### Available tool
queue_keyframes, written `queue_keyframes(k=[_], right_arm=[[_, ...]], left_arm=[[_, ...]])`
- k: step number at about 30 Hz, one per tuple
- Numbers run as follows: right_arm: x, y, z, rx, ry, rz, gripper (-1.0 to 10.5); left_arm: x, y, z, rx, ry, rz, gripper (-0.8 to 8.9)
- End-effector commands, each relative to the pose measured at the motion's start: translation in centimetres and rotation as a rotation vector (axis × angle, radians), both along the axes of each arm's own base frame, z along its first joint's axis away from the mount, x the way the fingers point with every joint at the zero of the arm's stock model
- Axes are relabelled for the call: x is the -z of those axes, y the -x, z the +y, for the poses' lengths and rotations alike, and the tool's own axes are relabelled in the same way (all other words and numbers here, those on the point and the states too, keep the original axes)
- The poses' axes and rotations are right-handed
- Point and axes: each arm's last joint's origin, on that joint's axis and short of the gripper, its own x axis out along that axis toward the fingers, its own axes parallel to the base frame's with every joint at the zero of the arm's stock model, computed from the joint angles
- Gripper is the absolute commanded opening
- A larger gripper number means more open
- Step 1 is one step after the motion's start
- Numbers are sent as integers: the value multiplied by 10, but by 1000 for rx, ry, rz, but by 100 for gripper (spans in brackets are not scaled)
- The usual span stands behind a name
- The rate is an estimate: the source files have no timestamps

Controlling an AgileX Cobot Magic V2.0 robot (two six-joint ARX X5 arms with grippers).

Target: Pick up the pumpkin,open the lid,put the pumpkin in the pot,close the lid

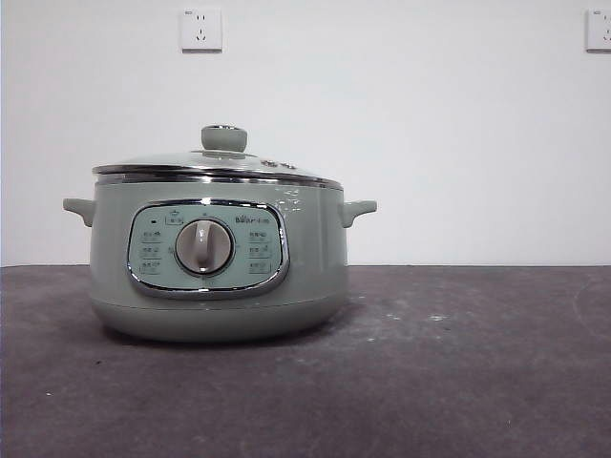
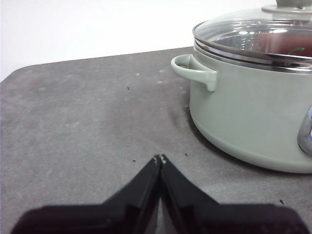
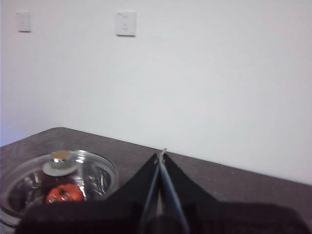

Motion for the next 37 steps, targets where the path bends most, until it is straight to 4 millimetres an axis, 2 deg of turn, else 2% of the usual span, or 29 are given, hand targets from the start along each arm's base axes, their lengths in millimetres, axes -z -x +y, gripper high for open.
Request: queue_keyframes(k=[1,8,11,14,20,30,37], right_arm=[[42,-13,1,6,-32,17,1],[121,-26,1,35,-70,17,1],[147,-31,0,81,-100,51,1],[165,-34,1,82,-102,82,1],[182,-37,1,86,-92,150,1],[197,-36,0,115,-52,298,1],[197,-36,0,117,-122,316,1]], left_arm=[[5,-1,0,-1,7,12,-3],[5,-1,0,-1,7,12,-3],[5,-1,0,-1,7,13,-3],[5,-1,0,-1,7,12,-3],[5,-1,0,-1,7,12,-3],[5,-1,0,-1,7,12,-3],[5,-1,0,-1,7,12,-3]])
